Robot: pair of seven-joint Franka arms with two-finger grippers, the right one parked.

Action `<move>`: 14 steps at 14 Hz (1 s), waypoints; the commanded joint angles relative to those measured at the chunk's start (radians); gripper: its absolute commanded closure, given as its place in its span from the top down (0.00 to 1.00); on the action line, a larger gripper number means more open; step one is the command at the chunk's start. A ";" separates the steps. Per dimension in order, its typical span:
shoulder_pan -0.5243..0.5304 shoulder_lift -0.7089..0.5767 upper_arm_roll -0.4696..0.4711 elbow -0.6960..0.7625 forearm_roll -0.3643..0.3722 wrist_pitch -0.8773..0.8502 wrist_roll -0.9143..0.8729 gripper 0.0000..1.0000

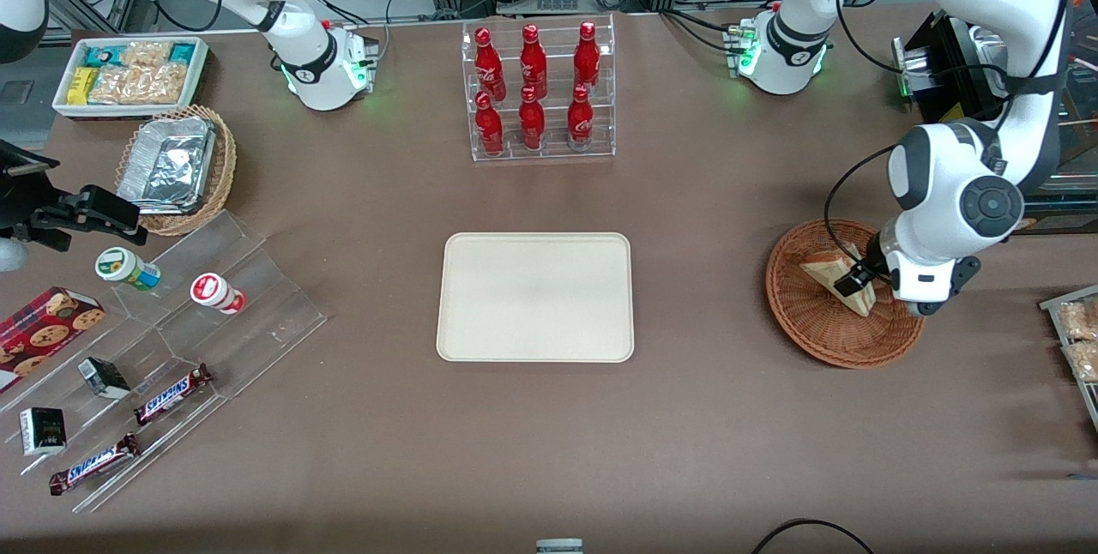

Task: Place sandwich from basket to tray
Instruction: 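Lower the left gripper onto the sandwich in the basket and close it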

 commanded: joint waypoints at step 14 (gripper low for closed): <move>-0.039 0.029 0.002 -0.001 0.000 -0.013 -0.065 0.25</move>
